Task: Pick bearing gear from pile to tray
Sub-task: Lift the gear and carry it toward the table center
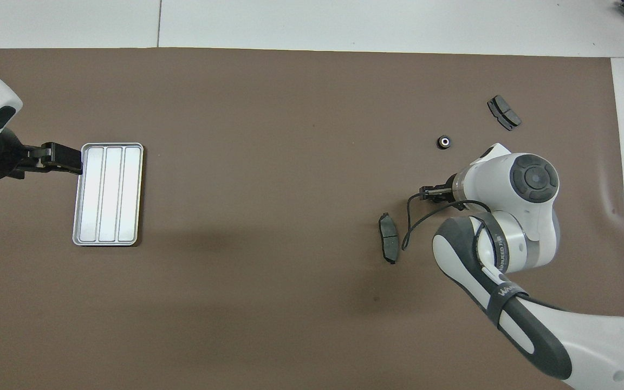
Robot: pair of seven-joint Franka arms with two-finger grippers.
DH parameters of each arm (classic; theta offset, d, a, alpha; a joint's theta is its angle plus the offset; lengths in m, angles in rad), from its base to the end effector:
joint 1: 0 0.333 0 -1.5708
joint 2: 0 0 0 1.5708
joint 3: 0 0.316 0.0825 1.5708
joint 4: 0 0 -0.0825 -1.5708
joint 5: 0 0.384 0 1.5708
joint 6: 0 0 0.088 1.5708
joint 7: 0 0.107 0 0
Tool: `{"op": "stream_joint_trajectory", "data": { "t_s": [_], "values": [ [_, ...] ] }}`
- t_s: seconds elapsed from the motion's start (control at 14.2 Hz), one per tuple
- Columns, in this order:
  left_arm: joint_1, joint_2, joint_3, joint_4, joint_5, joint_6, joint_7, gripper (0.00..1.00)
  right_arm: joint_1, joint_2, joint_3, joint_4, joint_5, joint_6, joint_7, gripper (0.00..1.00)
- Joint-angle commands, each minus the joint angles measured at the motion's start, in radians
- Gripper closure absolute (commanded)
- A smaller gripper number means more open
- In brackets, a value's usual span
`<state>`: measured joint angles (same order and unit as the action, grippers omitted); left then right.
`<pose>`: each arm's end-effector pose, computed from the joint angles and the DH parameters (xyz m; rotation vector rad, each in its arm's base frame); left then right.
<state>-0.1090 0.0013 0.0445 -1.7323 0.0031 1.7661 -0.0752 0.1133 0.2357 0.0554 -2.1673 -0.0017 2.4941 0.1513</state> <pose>0.5655 -0.0363 0.5640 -3.1403 -0.0159 -0.0513 0.5629 0.0955 0.2943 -3.1123 -0.0258 -0.1377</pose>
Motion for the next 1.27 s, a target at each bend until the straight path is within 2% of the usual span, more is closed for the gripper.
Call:
{"op": "stream_joint_trajectory", "data": {
  "t_s": [0.0,0.14,0.21,0.35,0.42,0.56,0.77,1.2],
  "values": [
    [0.011,-0.029,-0.006,-0.032,0.017,0.007,0.003,0.0,-0.001,0.004,0.001,-0.017,0.022,0.028,-0.007,0.4],
    [0.011,-0.029,-0.006,-0.032,0.017,0.007,0.003,0.0,0.002,0.001,0.001,-0.019,0.022,0.028,-0.006,0.49],
    [0.011,-0.029,-0.006,-0.032,0.017,0.007,0.003,0.0,0.002,0.0,0.001,-0.025,0.02,0.028,-0.006,0.6],
    [0.011,-0.029,-0.006,-0.032,0.017,0.007,0.003,0.0,0.002,0.0,0.001,-0.023,0.019,0.028,-0.004,0.9],
    [0.011,-0.029,-0.006,-0.032,0.017,0.007,0.003,0.0,0.002,0.0,0.001,-0.019,0.019,0.028,-0.002,1.0],
    [0.011,-0.029,-0.006,-0.032,0.017,0.007,0.003,0.0,0.003,-0.003,0.004,0.006,0.017,0.026,0.02,1.0],
    [0.011,-0.029,-0.006,-0.032,0.017,0.007,0.003,0.0,0.065,0.004,0.006,0.067,0.014,0.011,0.124,1.0],
    [0.011,-0.029,-0.006,-0.032,0.017,0.007,0.003,0.0,0.241,0.054,0.006,0.21,0.014,-0.015,0.393,1.0]
  ]
}}
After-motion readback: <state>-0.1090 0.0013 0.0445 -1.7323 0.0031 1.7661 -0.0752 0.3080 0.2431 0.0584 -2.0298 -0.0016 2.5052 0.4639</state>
